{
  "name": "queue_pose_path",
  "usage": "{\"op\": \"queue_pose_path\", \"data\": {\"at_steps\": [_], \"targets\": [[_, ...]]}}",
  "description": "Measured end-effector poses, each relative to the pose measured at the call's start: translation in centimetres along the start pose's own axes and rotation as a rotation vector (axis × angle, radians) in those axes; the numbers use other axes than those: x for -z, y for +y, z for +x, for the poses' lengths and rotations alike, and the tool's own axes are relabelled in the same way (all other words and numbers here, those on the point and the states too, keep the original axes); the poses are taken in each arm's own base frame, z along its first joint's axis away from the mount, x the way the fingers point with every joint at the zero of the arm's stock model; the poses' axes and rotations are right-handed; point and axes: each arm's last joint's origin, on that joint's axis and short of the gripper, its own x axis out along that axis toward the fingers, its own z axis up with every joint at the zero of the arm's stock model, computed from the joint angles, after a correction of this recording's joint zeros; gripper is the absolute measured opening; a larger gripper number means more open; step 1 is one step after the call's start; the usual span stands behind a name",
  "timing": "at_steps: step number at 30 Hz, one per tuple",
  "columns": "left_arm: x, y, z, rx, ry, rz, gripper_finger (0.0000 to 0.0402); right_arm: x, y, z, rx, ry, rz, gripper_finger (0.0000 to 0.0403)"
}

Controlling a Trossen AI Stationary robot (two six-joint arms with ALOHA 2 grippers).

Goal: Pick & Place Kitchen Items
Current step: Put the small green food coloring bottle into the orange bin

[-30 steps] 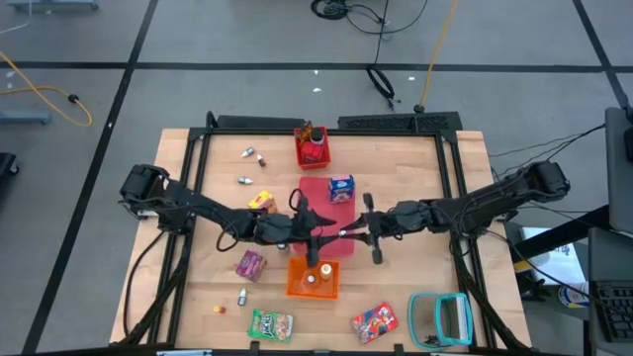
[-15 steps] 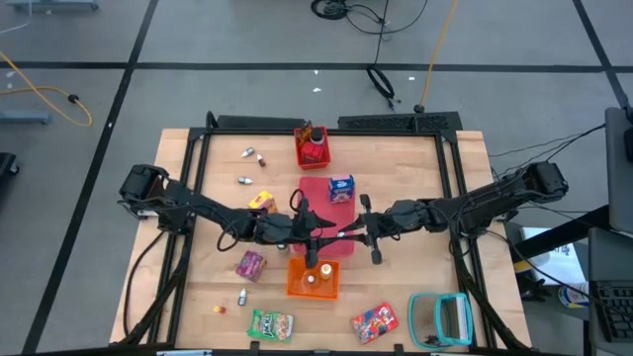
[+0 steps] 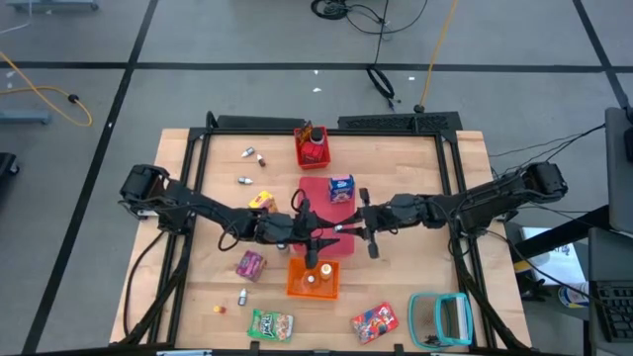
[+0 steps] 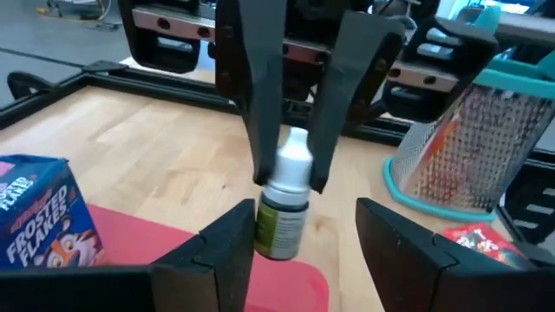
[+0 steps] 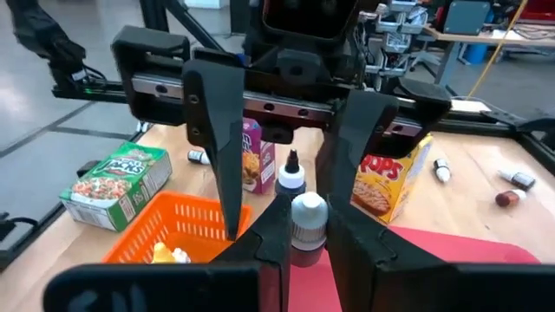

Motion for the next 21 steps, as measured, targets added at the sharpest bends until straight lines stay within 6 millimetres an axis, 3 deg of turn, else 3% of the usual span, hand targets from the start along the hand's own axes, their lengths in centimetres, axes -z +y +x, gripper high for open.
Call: {"op": "queue_pose_path", "data": {"at_steps": [9,19,21], "targets": [[-0.19,0.32,0.1,-0.007,-0.012,-0.012,0.0182,-0.06,-0.06,0.07,-0.027,-0.001,0.008,0.0043],[-0.11,0.35,0.1,-0.008,-0.005,-0.001,0.0031,-0.1,-0.05,0.08,-0.035,0.0,0.011,0.0043],[-0.09,0.35,0.1,-0.008,-0.003,0.002,0.0021,-0.09,-0.05,0.08,-0.035,0.001,0.012,0.0045]]}}
